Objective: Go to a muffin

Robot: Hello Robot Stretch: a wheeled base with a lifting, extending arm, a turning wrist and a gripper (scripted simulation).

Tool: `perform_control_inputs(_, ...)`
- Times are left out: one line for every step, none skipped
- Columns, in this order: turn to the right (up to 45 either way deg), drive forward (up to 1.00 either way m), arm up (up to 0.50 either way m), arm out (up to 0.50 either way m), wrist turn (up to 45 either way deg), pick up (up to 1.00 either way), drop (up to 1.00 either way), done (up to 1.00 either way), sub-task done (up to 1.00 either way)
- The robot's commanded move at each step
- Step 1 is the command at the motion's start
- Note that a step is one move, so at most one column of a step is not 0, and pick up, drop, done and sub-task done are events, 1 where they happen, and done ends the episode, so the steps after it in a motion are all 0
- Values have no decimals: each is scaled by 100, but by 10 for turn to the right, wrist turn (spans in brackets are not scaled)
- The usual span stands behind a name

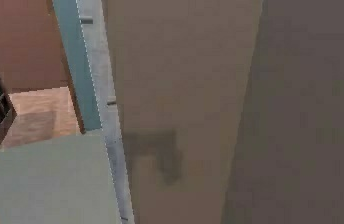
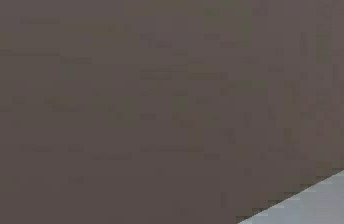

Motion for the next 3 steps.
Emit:
perform_control_inputs(-450, 0, 0, 0, 0, 0, 0, 0, 0)
perform_control_inputs(-330, 0, 0, 0, 0, 0, 0, 0, 0)
perform_control_inputs(0, 55, 0, 0, 0, 0, 0, 0, 0)
